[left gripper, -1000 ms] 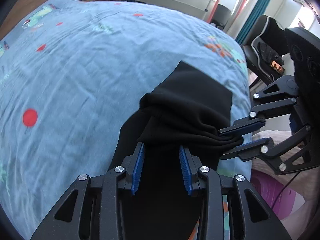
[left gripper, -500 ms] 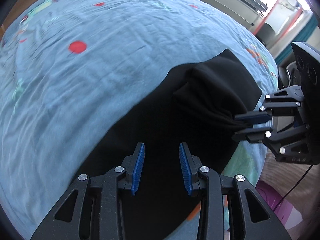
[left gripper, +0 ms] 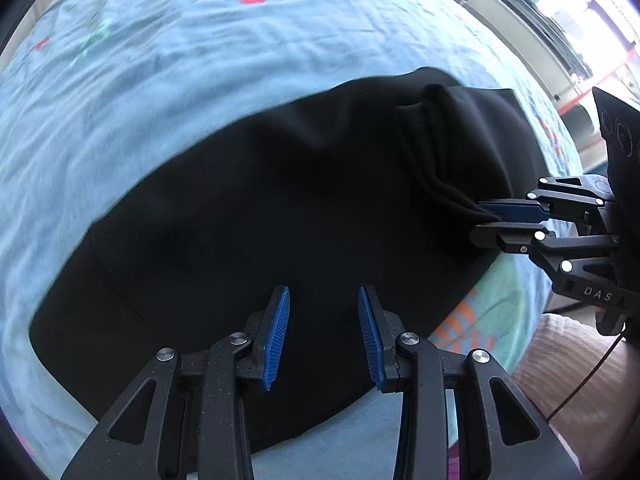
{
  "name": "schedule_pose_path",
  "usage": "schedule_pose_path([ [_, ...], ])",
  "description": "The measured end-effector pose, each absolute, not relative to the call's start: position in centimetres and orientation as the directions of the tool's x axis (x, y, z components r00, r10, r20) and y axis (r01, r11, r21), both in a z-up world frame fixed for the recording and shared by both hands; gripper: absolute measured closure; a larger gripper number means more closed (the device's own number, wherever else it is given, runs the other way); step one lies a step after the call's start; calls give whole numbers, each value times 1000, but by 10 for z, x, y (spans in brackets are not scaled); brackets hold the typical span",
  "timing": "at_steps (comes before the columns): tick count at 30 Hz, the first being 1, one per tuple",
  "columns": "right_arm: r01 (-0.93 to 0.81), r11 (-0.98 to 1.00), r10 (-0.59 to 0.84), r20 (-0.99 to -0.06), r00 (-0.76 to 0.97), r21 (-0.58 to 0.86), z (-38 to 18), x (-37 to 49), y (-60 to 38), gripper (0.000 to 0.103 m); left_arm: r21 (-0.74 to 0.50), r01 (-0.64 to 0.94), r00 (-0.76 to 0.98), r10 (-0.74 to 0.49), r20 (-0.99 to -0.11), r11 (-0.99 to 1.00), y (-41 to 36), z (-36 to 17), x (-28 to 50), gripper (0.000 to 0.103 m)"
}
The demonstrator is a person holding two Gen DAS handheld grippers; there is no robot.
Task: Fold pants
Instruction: 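Open both grippers and release the folded pants, then lower the left gripper onto the folded pants edge and close it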
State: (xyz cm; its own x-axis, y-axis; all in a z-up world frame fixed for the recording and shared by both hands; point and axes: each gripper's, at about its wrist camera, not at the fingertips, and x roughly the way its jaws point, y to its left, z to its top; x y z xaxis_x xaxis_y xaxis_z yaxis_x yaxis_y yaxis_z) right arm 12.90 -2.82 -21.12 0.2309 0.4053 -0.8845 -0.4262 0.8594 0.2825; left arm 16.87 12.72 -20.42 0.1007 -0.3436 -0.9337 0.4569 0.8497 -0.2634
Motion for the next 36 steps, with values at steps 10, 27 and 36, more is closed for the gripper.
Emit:
schedule_pose_path([
  [10,-451,842,415,-889,193,295,-215,130,-15,60,-271,306,215,-344,-914,913,152,-186,155,53],
  [27,-712,702,308,-896,319,-13,-170,143,41,25,-316,-484,381,-129,-916,816,262,-149,67,7],
  [36,-908,368,238,-924,300,-200,-186,159,55,0,-460,-657,441,-190,-877,597,274,-160,64,2],
])
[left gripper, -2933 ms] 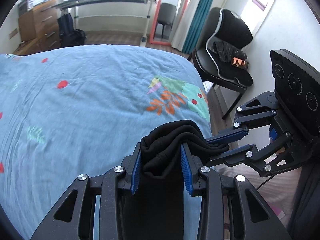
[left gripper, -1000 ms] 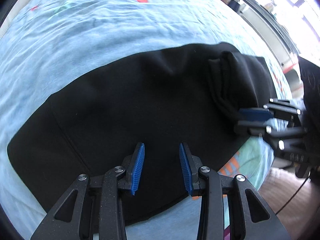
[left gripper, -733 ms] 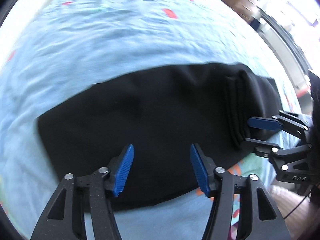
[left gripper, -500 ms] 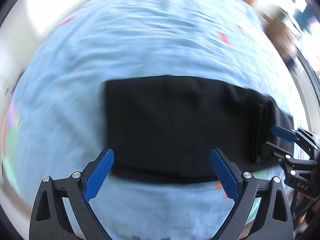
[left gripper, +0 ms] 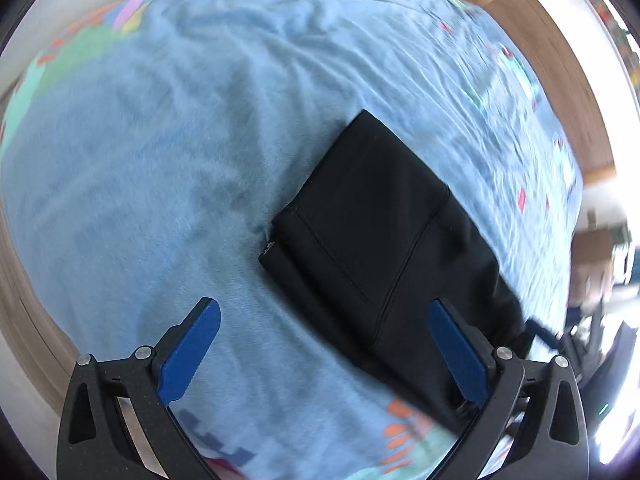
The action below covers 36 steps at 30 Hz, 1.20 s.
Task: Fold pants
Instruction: 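Lower the left gripper onto the folded pants edge and close it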
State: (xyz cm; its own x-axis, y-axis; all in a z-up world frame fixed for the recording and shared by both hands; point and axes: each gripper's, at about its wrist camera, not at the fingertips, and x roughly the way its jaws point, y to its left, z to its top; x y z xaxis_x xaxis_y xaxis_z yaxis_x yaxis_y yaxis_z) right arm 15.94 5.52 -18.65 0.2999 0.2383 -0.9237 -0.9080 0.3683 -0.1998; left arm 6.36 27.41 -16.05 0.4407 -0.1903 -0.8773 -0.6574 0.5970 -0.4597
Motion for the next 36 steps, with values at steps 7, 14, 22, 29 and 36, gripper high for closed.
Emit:
schedule_pose_path([
  [7,-936,240,202,-930,307,-257,-209,144,59,0,-555,-673,511,-236,-827,489,283,-176,62,2],
  [14,-928,235,189,-923,336,-290,-225,138,62,0,-655,-626,586,-300,-753,422,282,-189,73,2],
  [22,-931,237,197,-925,325,-277,-227,143,61,0,-727,-579,664,-304,-683,369,286,-181,70,2],
  [29,-933,233,201,-925,322,-275,-230,146,62,0,-673,-660,599,-306,-740,334,289,-205,77,2],
  [36,-936,207,179,-930,321,-283,-236,148,67,0,-576,-731,490,-305,-816,367,289,-213,97,3],
])
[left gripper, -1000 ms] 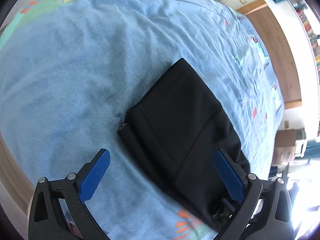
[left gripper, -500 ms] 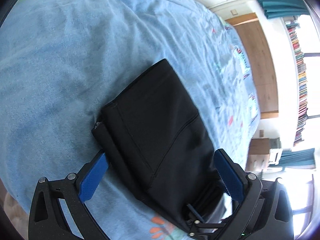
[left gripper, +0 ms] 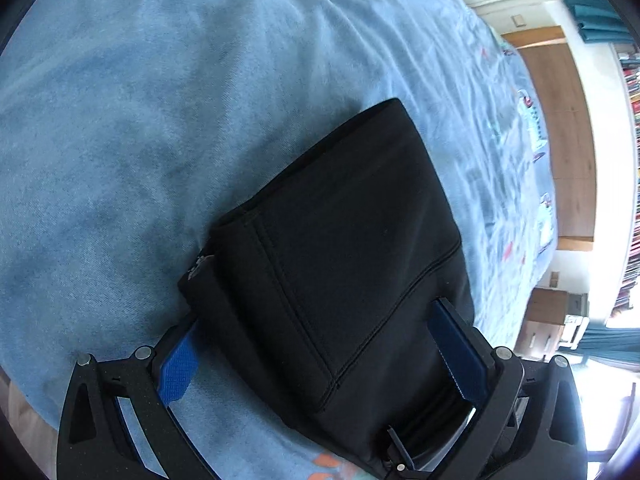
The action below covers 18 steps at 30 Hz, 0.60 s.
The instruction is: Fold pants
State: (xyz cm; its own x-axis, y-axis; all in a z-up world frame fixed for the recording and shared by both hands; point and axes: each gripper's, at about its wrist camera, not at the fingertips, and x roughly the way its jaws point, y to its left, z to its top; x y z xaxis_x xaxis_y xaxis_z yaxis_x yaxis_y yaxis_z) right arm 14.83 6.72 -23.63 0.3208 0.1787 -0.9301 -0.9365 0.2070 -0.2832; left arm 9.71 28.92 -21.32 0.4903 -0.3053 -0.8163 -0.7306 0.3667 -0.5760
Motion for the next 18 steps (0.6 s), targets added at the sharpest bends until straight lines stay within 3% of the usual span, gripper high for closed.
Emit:
schedule_pose_path([
  [4,-936,207,158,-934,319,-285,-240,150,71,0,-522,-752,427,-306,-851,403,286,-214,104,7],
  [8,-936,209,159,-935,317,-282,-241,152,72,0,-482,-760,387,-291,-875,436,285,-212,103,53],
  [11,-936,211,157,-935,318,-282,-241,152,72,0,-484,-759,378,-310,-872,436,290,-215,97,70],
  [16,-935,213,158,-934,320,-284,-242,151,72,0,-489,-759,379,-317,-869,431,295,-210,92,88],
  [18,-934,214,157,-934,321,-285,-242,151,73,0,-482,-751,381,-301,-874,451,293,-203,94,90],
])
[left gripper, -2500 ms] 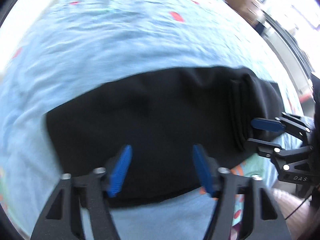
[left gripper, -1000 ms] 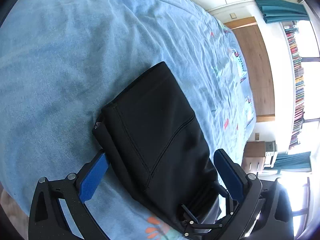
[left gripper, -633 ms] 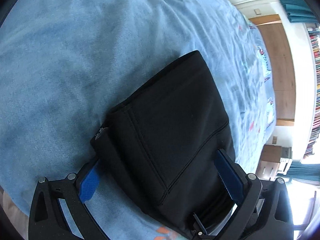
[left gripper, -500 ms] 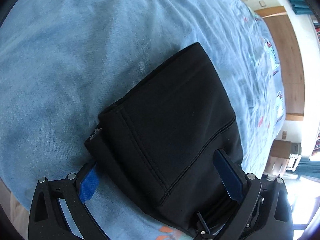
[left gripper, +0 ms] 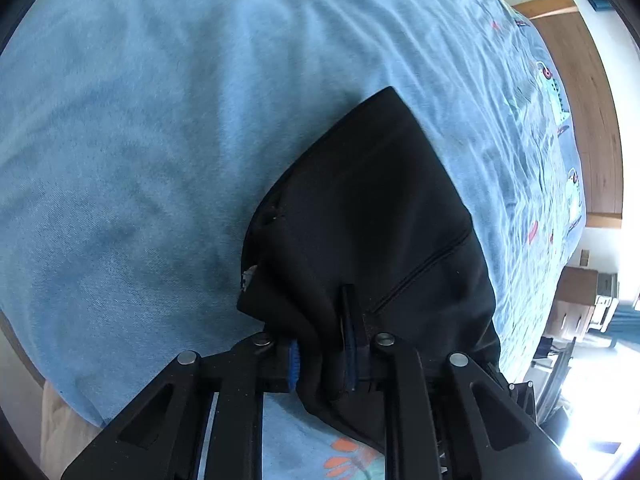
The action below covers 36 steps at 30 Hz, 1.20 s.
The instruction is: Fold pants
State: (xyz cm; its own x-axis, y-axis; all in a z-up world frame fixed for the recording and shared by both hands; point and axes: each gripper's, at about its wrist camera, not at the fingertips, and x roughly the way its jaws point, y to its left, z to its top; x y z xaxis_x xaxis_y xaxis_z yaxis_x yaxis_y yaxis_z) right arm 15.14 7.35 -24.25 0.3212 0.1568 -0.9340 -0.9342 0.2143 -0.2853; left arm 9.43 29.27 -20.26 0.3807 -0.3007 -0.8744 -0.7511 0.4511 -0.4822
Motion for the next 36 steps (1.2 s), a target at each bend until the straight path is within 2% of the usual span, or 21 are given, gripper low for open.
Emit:
schedule_pose_path([
  [6,-934,214,160,-933,322,-285,-243,149,74,0,-491,-722,380,-314,-870,488,290,-200,99,90],
  [11,-932,218,163,-931,327,-289,-243,145,70,0,-518,-728,363,-389,-847,449,300,-222,107,82],
  [15,-930,224,161,-931,329,-290,-243,143,68,0,-504,-704,343,-382,-858,501,300,-217,116,82],
  [17,-931,224,151,-933,326,-289,-244,143,70,0,-497,-667,341,-367,-866,554,297,-209,116,87],
  [20,-933,223,129,-940,316,-283,-244,145,73,0,-505,-625,364,-350,-863,596,293,-194,114,90],
  [28,-927,228,120,-936,331,-298,-241,145,76,0,-534,-487,484,-295,-824,691,268,-132,97,91],
  [32,-918,246,110,-932,344,-310,-233,142,74,0,-511,-381,512,-285,-811,770,247,-102,98,91],
  [36,-932,232,108,-945,309,-278,-241,146,75,0,-472,-329,505,-270,-820,818,227,-97,102,91],
])
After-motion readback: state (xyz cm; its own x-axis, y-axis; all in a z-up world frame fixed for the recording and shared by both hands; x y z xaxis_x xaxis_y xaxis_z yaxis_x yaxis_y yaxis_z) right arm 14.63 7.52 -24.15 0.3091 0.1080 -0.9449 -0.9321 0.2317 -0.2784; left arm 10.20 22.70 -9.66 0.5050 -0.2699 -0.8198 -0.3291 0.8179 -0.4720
